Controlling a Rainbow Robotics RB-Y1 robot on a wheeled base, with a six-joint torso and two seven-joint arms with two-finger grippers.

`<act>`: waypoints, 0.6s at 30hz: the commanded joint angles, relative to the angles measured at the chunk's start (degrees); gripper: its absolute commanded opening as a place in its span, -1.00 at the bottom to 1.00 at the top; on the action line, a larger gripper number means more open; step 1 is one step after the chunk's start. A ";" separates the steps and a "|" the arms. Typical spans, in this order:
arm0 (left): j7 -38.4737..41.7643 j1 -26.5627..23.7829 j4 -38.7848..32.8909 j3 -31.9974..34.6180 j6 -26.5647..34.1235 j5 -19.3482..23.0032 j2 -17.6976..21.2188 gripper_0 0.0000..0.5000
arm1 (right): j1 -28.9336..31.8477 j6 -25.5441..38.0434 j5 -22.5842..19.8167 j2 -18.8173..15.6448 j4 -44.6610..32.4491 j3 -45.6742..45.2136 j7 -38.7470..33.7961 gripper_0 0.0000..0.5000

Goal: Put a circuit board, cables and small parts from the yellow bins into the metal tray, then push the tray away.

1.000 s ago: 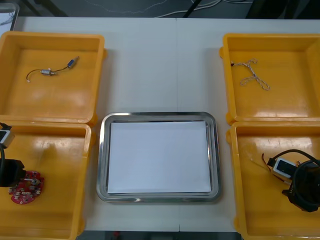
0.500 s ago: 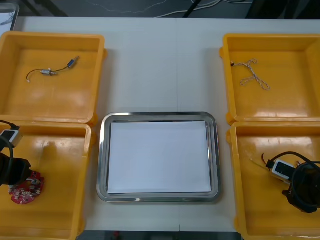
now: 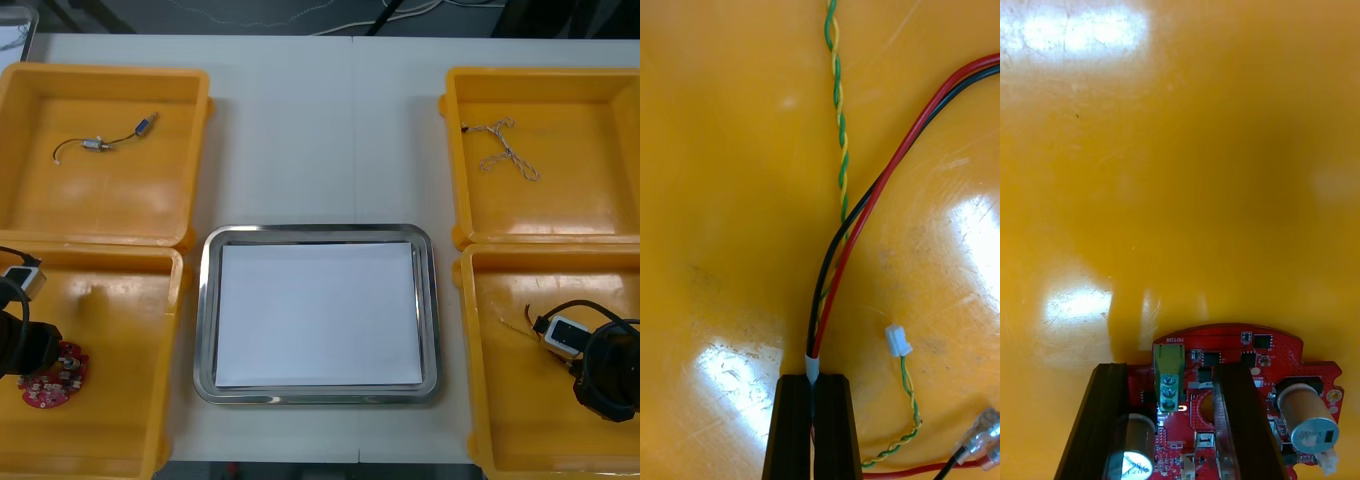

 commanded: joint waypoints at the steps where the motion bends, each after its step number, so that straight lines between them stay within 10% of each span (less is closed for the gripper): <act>1: -0.20 -1.24 0.06 -1.47 -1.04 -1.15 2.12 0.11 | -0.07 -0.26 -0.58 1.02 0.65 -0.32 -0.85 -1.00; 8: 0.15 -1.32 0.32 -1.91 -1.83 -1.77 2.12 -0.98 | -0.42 5.10 -1.37 1.02 -4.62 -4.19 -1.38 -1.00; 18: 0.86 -1.68 -0.47 -1.21 -0.69 -0.72 2.21 -1.00 | -0.95 12.22 -3.57 1.90 -10.33 -10.43 -2.43 -1.00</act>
